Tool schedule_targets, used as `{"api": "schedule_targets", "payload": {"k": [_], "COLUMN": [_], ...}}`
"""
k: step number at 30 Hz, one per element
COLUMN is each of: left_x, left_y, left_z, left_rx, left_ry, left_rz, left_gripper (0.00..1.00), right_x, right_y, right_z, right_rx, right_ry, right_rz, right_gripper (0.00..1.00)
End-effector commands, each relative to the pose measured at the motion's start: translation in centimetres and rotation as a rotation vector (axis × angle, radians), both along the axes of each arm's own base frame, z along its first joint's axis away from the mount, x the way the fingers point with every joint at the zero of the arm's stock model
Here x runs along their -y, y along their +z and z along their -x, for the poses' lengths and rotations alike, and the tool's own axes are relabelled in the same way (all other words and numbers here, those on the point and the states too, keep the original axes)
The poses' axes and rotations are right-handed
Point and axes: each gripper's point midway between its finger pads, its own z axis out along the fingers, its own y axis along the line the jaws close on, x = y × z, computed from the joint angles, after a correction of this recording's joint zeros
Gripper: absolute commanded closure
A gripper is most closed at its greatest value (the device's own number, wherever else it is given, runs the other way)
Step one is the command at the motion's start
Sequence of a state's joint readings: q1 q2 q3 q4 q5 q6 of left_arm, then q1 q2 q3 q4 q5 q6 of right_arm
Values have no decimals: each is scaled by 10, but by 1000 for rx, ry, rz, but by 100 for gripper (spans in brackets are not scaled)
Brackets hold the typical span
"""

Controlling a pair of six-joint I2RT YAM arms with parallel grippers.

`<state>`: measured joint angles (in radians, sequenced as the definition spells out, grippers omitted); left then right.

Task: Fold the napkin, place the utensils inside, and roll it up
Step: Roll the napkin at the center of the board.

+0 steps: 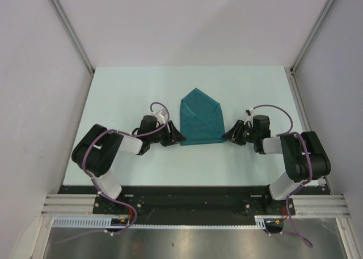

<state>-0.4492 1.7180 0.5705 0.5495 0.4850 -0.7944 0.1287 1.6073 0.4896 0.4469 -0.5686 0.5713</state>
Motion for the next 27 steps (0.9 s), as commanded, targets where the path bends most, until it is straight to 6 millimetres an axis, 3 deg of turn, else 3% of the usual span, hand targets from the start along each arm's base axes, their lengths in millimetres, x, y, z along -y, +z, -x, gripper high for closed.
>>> {"api": "schedule_targets", "payload": {"k": [1, 11, 20, 27], "left_x": [-4, -7, -24, -28], "left_y": [-16, -26, -32, -42], "left_z": [4, 8, 7, 16], "left_rx": [-41, -64, -48, -69], "left_ry": [-4, -3, 33, 35], "left_rz": [-40, -66, -168, -217], "left_gripper": [43, 42, 43, 43], "right_x": [-8, -14, -13, -16], "right_y": [6, 0, -5, -4], "right_z": [-10, -11, -10, -9], "right_rx": [28, 8, -9, -18], "right_ry": [19, 16, 11, 15], "right_rz": [-3, 25, 46, 34], "right_gripper": [66, 67, 68, 83]}}
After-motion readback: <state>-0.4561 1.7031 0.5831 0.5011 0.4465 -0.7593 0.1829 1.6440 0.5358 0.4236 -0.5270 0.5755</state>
